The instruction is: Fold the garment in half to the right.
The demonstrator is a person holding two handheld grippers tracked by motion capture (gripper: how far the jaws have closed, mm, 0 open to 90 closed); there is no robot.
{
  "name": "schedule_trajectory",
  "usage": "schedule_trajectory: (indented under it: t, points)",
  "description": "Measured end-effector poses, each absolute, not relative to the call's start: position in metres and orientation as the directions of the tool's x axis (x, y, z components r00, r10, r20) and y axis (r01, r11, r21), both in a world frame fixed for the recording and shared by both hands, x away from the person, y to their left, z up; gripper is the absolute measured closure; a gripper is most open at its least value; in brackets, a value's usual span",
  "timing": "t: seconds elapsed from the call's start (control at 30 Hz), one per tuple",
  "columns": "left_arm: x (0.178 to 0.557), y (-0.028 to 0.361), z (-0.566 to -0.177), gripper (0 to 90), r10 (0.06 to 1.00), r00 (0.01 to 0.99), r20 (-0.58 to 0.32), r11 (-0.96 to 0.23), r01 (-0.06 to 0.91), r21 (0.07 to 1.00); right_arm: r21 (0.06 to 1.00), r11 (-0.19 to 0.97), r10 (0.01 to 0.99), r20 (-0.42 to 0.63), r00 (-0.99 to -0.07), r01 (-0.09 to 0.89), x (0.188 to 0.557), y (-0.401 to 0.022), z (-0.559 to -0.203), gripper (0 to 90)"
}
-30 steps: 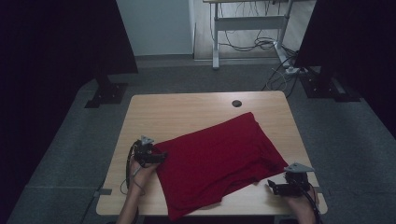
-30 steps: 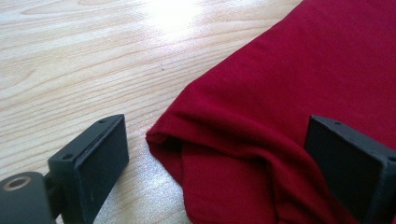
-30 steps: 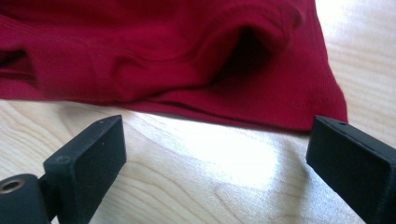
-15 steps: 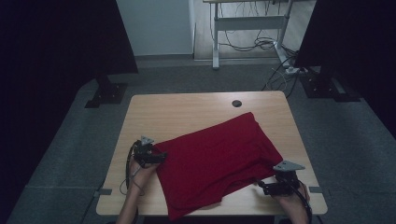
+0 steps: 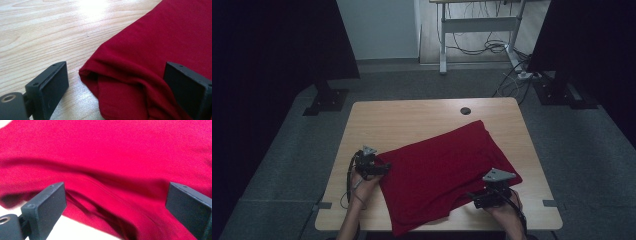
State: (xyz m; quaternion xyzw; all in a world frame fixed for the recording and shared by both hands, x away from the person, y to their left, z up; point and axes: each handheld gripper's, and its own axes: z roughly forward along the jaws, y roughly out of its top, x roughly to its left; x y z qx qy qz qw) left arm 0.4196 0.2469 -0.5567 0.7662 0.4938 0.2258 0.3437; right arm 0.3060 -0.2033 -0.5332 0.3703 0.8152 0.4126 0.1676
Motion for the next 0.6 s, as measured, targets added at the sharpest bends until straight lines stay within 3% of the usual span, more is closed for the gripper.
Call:
schedule_trajectory:
  t: [0.6]
  points:
    - [0.420, 0.247, -0.557, 6.4, 0.913, 0.408, 0.005, -0.273, 0.603, 0.749, 0.797, 0.472, 0.579, 0.041, -0.814, 0.376, 0.310, -0.095, -0.532, 2.2]
